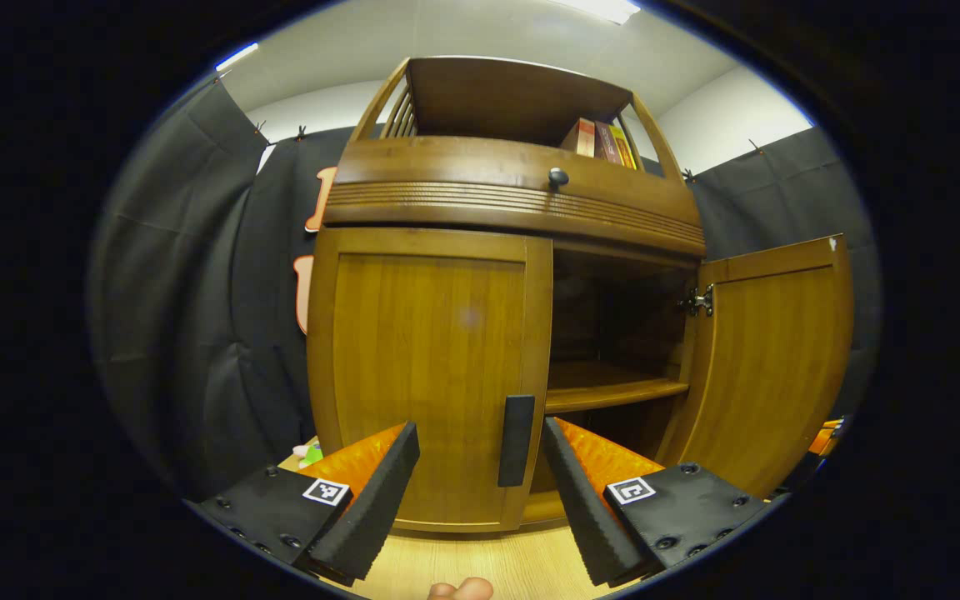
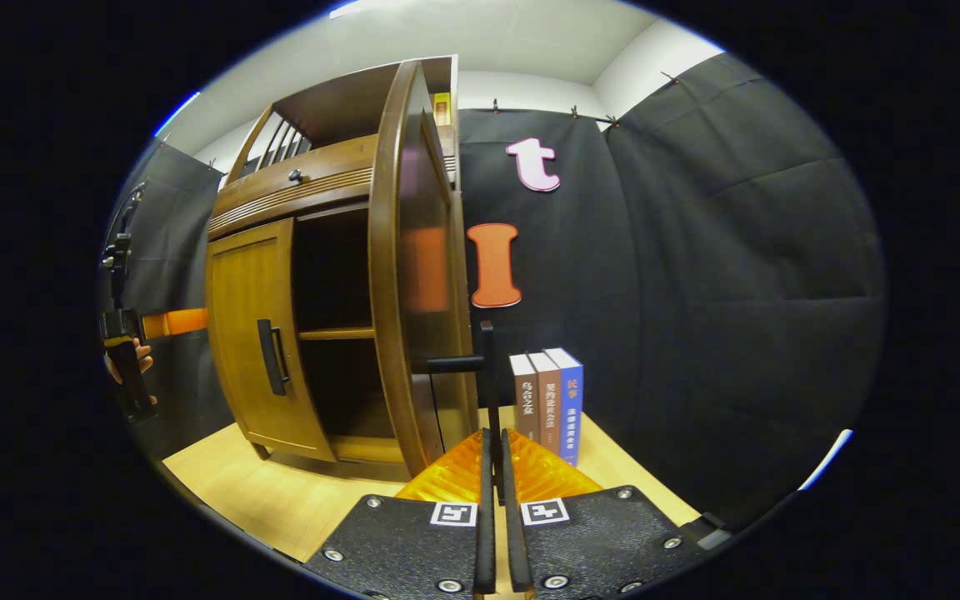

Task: Open the right door of the double-door shoe cabinet with the right hand, and open the left door with the left hand.

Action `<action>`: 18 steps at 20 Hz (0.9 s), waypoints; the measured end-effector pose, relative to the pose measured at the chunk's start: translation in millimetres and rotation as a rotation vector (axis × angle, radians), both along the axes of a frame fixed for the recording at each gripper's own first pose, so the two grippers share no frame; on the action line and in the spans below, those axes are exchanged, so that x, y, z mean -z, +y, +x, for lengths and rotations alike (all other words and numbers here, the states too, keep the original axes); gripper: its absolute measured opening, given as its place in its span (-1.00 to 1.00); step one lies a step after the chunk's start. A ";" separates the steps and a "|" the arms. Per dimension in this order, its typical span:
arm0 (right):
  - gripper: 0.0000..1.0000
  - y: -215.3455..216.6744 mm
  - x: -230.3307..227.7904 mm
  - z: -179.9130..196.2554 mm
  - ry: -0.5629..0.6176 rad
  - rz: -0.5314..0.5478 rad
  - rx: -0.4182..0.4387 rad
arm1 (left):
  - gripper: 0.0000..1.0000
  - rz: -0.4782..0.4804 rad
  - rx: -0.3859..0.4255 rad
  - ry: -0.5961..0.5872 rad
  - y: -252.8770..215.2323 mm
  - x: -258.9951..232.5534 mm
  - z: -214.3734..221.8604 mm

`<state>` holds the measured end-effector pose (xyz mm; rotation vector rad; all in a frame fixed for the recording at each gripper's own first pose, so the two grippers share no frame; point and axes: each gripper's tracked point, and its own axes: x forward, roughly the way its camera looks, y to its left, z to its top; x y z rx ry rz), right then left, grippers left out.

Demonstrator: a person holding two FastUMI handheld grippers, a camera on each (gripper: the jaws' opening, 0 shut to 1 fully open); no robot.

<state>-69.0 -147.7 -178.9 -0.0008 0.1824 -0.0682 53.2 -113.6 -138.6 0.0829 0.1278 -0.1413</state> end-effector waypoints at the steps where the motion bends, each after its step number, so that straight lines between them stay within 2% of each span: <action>1: -0.55 -13.0 -0.8 -3.2 -0.003 -0.003 0.029 | 0.90 0.004 0.003 0.006 -4.3 6.4 7.0; 2: -0.84 -31.1 -2.1 -5.5 -0.003 -0.009 0.070 | 0.90 0.013 0.002 0.006 -7.6 12.2 13.9; 3: -0.54 -41.9 -3.8 -6.8 -0.007 -0.011 0.094 | 0.90 0.026 -0.002 0.002 -9.3 15.2 21.7; 4: -0.77 -46.0 -4.9 -6.3 -0.009 -0.002 0.100 | 0.90 0.040 -0.007 -0.001 -11.1 21.1 29.1; 6: -0.71 -54.6 1.9 -4.4 -0.014 -0.009 0.121 | 0.90 0.066 -0.007 -0.005 -16.1 33.5 44.4; 8: -0.56 -63.7 1.5 -7.5 -0.018 -0.042 0.147 | 0.96 0.067 0.000 0.010 -19.7 45.4 52.7; 9: -0.20 -66.2 0.3 -5.4 -0.020 -0.052 0.153 | 0.96 0.060 0.000 0.025 -21.0 52.5 58.5; 11: -0.26 -67.4 1.9 -3.4 -0.019 -0.062 0.160 | 0.94 0.051 0.004 0.039 -25.1 61.9 67.1; 12: 0.29 -68.8 1.6 -2.2 -0.019 -0.067 0.164 | 0.90 0.055 0.006 0.042 -26.3 66.7 71.2; 13: 0.05 -70.0 1.9 -2.2 -0.021 -0.071 0.168 | 0.90 0.059 0.007 0.047 -28.0 70.3 75.8; 14: 0.36 -71.0 1.1 -1.1 -0.022 -0.072 0.171 | 0.90 0.062 0.005 0.052 -28.9 74.1 80.2; 15: 0.27 -72.3 1.1 -0.7 -0.024 -0.073 0.177 | 0.90 0.065 0.005 0.056 -29.8 79.0 85.0; 16: 0.72 -74.7 0.3 1.1 -0.026 -0.073 0.181 | 0.90 0.067 0.006 0.060 -30.9 82.3 88.5; 17: 0.60 -77.6 -0.6 1.1 -0.028 -0.074 0.191 | 0.89 0.069 0.005 0.061 -31.9 85.3 91.2; 18: 0.87 -81.1 -1.6 1.1 -0.032 -0.076 0.203 | 0.87 0.069 0.004 0.064 -32.6 87.0 94.8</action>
